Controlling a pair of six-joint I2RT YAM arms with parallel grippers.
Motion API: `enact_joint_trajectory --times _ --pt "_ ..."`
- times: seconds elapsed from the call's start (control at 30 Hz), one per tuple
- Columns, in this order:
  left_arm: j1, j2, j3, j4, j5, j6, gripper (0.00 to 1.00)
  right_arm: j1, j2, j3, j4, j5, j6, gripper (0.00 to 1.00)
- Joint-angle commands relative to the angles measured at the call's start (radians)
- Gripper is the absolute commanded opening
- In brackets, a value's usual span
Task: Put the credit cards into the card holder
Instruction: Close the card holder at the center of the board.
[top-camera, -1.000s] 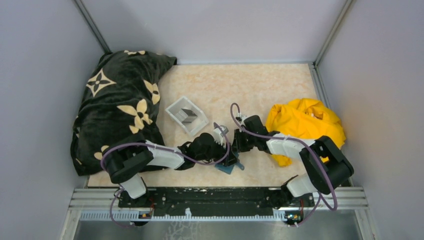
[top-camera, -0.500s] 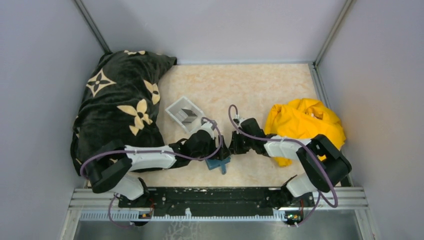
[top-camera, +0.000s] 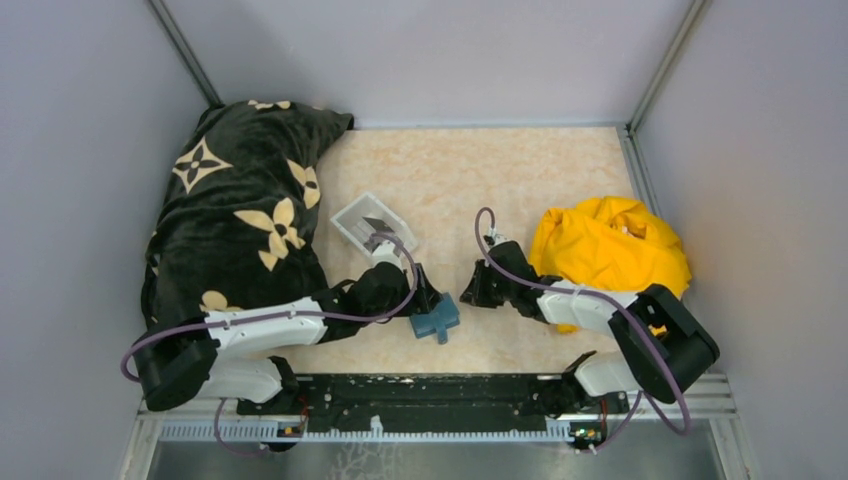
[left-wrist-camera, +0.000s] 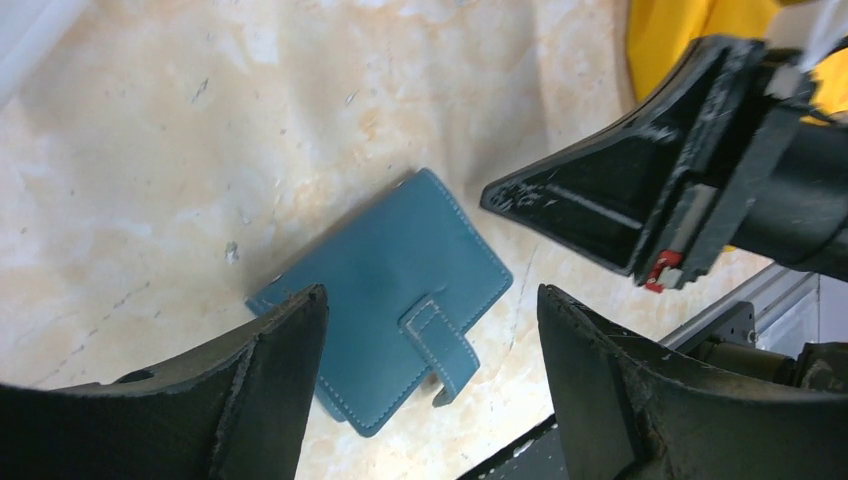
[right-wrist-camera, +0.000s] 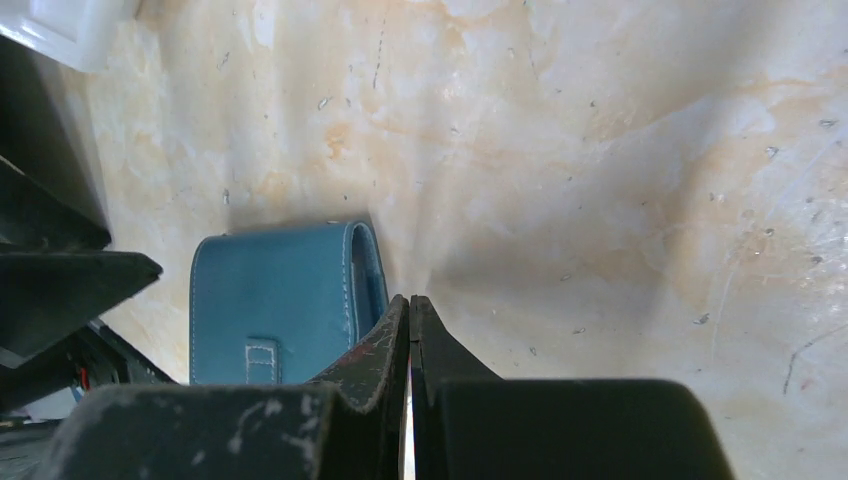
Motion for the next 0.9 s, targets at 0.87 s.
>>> enact_joint_trajectory --times 0.87 --pt "-0.007 -0.016 -0.133 0.082 0.025 -0.214 0.76 0.022 -0.071 0.012 0.023 -0.018 -0.011 0.18"
